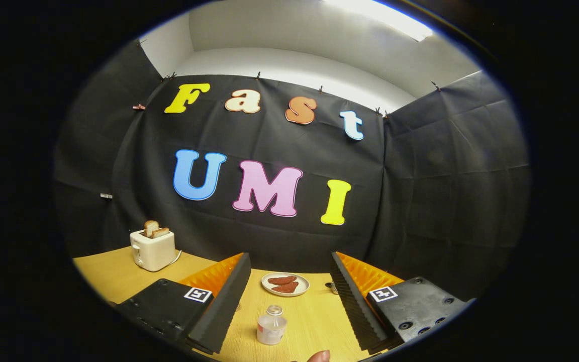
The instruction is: Take the bottle from table, then pour the juice into the cup, finally place the bottle on the coaster
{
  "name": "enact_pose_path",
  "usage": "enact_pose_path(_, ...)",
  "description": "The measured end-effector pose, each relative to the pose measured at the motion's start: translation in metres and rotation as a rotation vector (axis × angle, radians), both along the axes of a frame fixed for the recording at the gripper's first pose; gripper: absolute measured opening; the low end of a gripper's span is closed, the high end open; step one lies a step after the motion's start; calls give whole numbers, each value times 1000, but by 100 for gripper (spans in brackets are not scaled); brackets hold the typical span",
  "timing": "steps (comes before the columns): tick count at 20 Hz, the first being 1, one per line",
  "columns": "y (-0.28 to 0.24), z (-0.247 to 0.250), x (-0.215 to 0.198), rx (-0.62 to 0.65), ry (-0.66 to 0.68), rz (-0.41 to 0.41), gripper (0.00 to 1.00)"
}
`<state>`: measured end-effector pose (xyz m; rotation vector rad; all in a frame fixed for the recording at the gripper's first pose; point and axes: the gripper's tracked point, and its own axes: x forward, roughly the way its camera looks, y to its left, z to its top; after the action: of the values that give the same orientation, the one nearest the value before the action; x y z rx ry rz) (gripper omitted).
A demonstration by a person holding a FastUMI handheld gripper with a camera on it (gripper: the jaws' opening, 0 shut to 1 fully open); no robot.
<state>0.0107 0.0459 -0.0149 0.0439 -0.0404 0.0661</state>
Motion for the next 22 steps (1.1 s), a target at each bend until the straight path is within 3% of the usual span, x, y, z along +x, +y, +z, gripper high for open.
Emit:
enact_pose_path(8, 21, -70, 11, 5, 23, 58, 97)
enact_pose_path(22, 45, -207, 41, 25, 129, 64, 97)
